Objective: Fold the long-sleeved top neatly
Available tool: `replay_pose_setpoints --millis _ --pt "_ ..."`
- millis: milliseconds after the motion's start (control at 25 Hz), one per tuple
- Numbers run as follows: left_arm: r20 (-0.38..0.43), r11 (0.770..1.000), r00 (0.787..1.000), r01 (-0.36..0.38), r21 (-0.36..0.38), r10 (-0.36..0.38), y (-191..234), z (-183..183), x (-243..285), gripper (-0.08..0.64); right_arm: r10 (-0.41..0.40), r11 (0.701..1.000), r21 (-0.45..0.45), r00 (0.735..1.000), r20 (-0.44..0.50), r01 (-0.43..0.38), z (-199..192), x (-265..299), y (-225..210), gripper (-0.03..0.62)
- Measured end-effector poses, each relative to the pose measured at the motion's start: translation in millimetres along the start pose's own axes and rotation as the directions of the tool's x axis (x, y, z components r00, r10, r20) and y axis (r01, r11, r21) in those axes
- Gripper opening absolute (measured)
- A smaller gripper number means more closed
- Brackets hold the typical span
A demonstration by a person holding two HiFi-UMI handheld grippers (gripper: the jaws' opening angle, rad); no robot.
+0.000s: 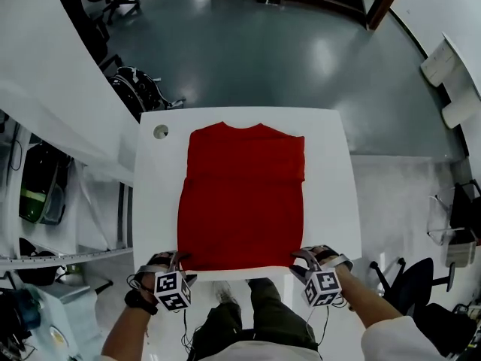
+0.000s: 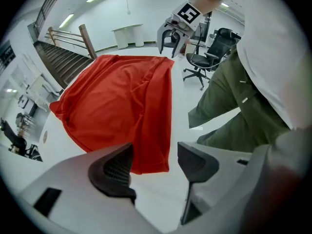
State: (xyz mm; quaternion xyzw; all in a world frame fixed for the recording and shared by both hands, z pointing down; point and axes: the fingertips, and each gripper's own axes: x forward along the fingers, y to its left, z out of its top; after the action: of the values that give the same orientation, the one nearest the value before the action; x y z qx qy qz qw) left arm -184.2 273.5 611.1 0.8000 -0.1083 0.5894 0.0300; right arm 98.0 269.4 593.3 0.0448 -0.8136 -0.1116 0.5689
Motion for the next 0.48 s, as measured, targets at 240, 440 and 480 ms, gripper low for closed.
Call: replay_pose_setpoints --millis 240,440,480 --pt "0.0 0.998 0.999 -0.054 0.045 0.054 -5 -1 1 0.291 -0.028 0.999 -0.035 1.0 -0.005 0.028 5 1 16 0.192" --pt "-0.01 0.994 0.996 -0.087 0.071 0.088 -11 -7 4 0.281 -0.085 0.991 -0.108 0.995 -0.043 0.08 -3 9 22 0.193" --pt "-0.013 0.992 0.995 -0.093 0.082 0.094 -12 -7 4 0.279 -0.098 0.989 -0.117 0.994 -0.053 0.091 -5 10 22 0.193"
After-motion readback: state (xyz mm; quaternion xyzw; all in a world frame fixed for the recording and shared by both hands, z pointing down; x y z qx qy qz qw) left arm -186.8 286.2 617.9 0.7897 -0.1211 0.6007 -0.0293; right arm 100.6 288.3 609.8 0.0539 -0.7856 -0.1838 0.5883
